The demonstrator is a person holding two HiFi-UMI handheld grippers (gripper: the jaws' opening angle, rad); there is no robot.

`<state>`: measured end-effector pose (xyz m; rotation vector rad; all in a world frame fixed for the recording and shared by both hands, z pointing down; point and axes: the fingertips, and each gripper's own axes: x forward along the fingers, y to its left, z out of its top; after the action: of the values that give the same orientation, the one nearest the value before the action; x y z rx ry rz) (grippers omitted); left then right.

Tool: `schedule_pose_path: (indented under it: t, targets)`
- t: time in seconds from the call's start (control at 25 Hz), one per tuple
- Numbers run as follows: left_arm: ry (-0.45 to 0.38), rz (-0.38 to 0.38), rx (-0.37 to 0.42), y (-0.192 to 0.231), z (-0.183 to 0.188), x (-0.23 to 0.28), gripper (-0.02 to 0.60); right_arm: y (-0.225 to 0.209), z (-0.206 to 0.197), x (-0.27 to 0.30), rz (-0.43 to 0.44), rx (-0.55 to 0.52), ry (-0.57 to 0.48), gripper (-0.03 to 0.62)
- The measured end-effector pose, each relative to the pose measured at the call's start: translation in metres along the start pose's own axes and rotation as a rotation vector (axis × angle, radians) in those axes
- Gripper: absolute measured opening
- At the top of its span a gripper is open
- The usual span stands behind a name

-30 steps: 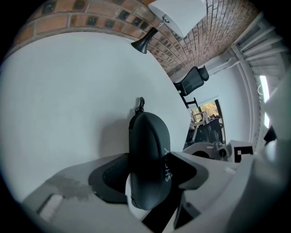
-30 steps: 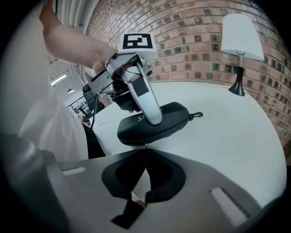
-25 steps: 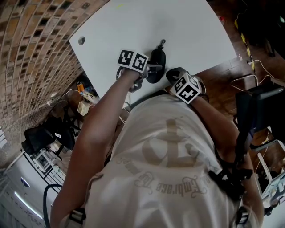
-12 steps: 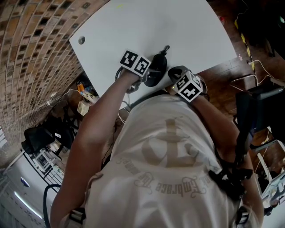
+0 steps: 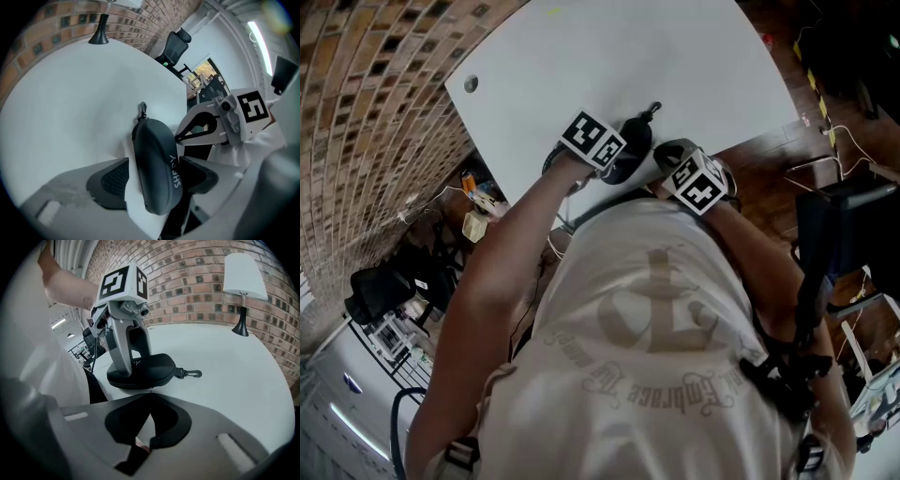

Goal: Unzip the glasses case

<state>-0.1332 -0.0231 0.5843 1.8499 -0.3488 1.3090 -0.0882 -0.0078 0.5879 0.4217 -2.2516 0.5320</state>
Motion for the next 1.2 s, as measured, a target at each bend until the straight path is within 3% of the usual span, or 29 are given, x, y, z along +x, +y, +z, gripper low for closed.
schedule_pose_path:
  t: [0.2, 0.36, 0.52, 0.64, 0.96, 1.2]
  targets:
    - [0.052, 0.106, 0.167, -0.006, 0.006, -0.003, 0.345, 0.003, 0.0, -0.001, 0.016, 0.013, 0.007, 0.008]
    - [0.066, 0.09, 0.255, -0.02, 0.007, 0.001, 0.304, 0.008, 0.002, -0.003, 0.038, -0.002, 0.013, 0.008]
    - [0.195, 0.134, 0.318, -0.015, -0.015, -0.003, 0.284, 0.018, -0.001, -0.003, 0.072, -0.025, 0.025, 0.008]
    - [0.233, 0.158, 0.376, -0.016, -0.018, -0.001, 0.285, 0.023, -0.004, -0.005, 0.093, -0.033, 0.029, 0.008]
    - [0.246, 0.168, 0.346, -0.014, -0.023, -0.003, 0.281, 0.022, -0.004, -0.008, 0.099, -0.05, 0.026, 0.008]
    - [0.229, 0.183, 0.436, -0.018, -0.015, 0.007, 0.276, 0.017, -0.011, -0.014, 0.063, -0.072, 0.021, 0.008]
